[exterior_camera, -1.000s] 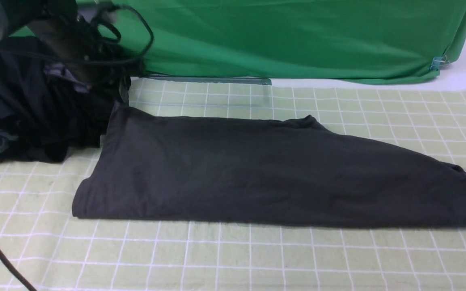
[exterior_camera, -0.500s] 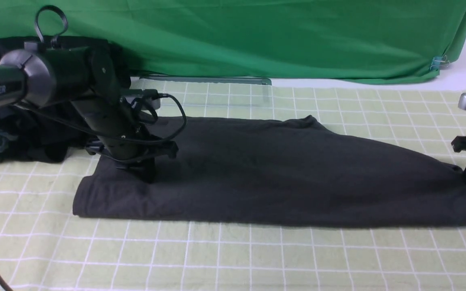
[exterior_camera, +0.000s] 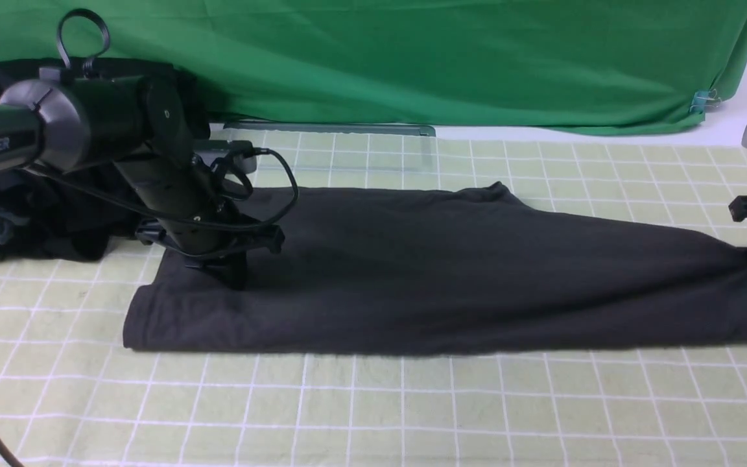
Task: Fold a long-sleeved shirt over a green coffee tablecloth.
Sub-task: 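Pull the folded dark garment lengthwise by its ends to straighten it flat on the table, then fold the right end of the dark garment over onto its left end with the right gripper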
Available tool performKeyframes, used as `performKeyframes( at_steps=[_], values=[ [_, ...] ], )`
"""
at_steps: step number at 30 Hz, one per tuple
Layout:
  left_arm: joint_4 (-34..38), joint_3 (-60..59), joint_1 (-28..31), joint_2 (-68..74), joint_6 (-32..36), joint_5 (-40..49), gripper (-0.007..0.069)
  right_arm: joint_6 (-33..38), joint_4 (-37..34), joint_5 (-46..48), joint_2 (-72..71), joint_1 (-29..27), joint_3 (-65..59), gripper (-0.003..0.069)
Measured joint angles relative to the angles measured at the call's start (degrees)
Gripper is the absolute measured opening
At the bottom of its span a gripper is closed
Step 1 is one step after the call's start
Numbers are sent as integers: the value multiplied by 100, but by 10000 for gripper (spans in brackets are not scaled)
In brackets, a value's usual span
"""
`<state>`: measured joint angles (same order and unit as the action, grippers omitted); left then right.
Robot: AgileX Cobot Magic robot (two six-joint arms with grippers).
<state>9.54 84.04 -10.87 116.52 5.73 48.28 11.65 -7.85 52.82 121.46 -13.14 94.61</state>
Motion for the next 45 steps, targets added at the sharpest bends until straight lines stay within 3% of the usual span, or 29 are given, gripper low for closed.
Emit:
performKeyframes(
  at_steps=[3, 4, 5, 8, 10, 17, 27, 29, 34, 36, 45],
  values=[
    [0, 0, 0, -8, 0, 42, -6, -40, 81, -176, 3, 0, 0, 222],
    [-6, 0, 0, -33, 0, 61, -6, -135, 116, -124, -45, 0, 5, 302],
    [-6, 0, 0, -42, 0, 64, -6, -161, 122, -90, -53, 0, 10, 314],
    [-26, -20, 0, -269, 0, 95, -6, -341, 134, 507, -308, 0, 157, 504],
    [-34, -39, 0, -522, 0, 66, -6, -396, 128, 832, -544, 0, 187, 556],
    [-17, -39, 0, -1232, 0, 96, -6, -462, 120, 1090, -663, 0, 164, 589],
    [-42, -41, 0, -1511, 0, 324, -6, -464, 104, 1023, 300, 239, -25, 588],
    [-47, -41, 0, -1511, 0, 360, -6, -425, 150, 1007, 331, 300, -9, 563],
    [-80, -46, 0, -1511, 0, 480, -6, -99, -28, 1045, 353, 382, -3, 155],
    [-145, -46, 0, -1511, 0, 571, -6, -84, -57, 1074, 346, 364, 2, 73],
    [-784, -46, 0, -1849, -309, 626, -6, -499, 289, 1145, -368, -332, -9, 62]
  ],
)
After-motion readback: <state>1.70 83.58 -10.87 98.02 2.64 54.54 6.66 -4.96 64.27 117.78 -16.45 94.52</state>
